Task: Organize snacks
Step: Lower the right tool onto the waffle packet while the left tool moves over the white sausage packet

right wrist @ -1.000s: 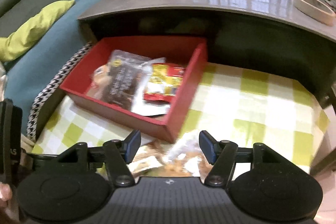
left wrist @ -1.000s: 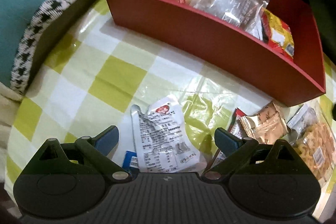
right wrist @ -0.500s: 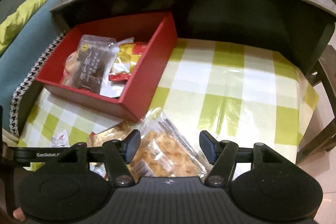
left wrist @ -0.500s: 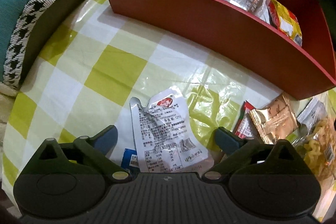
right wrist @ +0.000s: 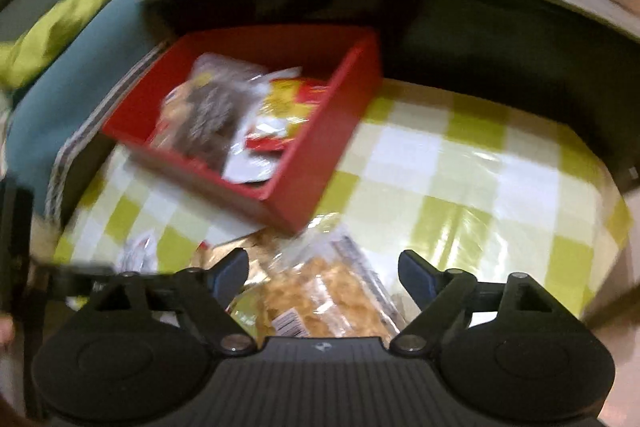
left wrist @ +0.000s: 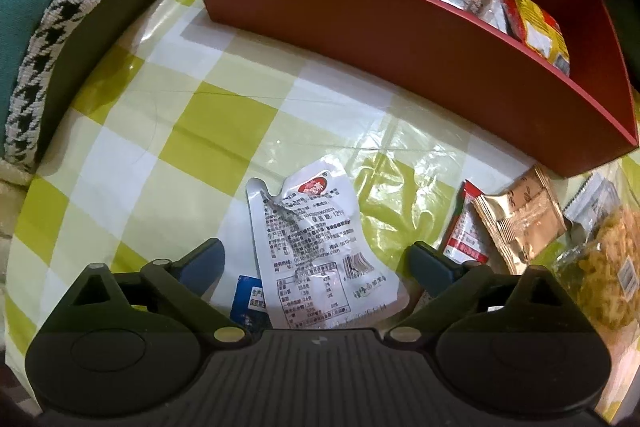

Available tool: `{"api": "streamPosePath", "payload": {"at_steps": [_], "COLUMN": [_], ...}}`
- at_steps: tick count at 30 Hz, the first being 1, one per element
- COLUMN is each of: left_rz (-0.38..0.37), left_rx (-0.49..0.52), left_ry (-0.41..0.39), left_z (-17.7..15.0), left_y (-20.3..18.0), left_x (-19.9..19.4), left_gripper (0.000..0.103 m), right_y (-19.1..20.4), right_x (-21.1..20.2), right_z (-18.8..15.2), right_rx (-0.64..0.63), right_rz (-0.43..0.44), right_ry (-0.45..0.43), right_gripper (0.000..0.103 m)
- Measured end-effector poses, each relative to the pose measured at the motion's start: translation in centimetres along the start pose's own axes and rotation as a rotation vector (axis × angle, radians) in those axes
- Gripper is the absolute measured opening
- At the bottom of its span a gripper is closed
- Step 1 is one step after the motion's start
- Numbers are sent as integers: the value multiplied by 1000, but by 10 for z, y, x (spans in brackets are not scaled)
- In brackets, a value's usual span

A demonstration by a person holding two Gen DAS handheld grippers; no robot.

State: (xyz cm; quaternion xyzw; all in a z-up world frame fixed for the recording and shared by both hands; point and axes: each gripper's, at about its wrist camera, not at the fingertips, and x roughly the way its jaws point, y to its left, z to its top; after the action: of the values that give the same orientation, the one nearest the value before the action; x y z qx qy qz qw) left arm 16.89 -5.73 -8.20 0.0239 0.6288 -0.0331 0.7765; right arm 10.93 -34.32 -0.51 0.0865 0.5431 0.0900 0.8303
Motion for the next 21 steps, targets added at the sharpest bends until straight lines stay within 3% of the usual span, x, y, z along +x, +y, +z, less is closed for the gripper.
{"api": "streamPosePath", "payload": {"at_steps": [7,14,21], "left_rz": [-6,-20,-24], "left_rx": [23,42,64], "left_ry": [7,15,12], "left_z": [-1,0,0], "left_y": [-2,-1,-1], "left_x": [0,2,3], "left_gripper": [100,102,103], "right_y": [-3,19,40], "right_x": [26,42,51], "right_z": [2,-3,-18], "right_rx": [-160,-296,-405], "right_rz": [43,135,29], "right_ry": [112,192,164], "right_gripper": [98,103,103]}}
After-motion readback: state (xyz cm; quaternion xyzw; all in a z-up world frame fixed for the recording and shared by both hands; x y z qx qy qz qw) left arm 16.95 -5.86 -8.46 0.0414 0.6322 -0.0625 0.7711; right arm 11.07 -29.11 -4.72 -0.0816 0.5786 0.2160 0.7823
